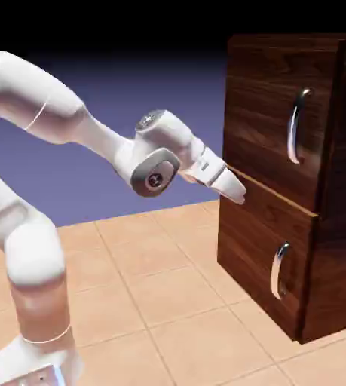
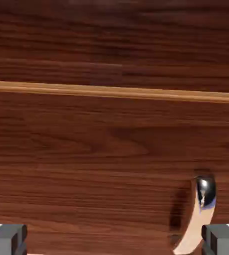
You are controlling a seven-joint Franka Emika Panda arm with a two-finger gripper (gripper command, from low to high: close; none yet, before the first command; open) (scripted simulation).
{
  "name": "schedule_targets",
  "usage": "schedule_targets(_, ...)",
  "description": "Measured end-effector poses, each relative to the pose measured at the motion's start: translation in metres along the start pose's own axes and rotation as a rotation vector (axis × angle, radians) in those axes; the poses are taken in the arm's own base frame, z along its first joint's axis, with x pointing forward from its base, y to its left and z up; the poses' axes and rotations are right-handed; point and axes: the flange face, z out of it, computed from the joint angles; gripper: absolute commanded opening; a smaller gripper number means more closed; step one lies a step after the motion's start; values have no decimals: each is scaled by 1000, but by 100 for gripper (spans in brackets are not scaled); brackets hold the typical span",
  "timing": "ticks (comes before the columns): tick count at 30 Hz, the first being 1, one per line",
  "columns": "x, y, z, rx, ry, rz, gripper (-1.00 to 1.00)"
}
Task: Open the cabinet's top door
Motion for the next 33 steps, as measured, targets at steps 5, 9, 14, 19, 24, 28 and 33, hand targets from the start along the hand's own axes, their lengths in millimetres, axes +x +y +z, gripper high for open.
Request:
schedule_targets(5,8,-22,-17,46,41,-19,0)
schedule_targets(9,13,-37,-31,82,76,-31,0)
schedule_targets(14,20,-50,-48,127,122,-41,0)
schedule_targets(19,27,-58,-63,171,170,-47,0)
schedule_targets(24,34,-62,-76,216,219,-48,0)
schedule_targets(28,40,-62,-84,252,258,-45,0)
schedule_targets(33,49,-58,-91,297,307,-39,0)
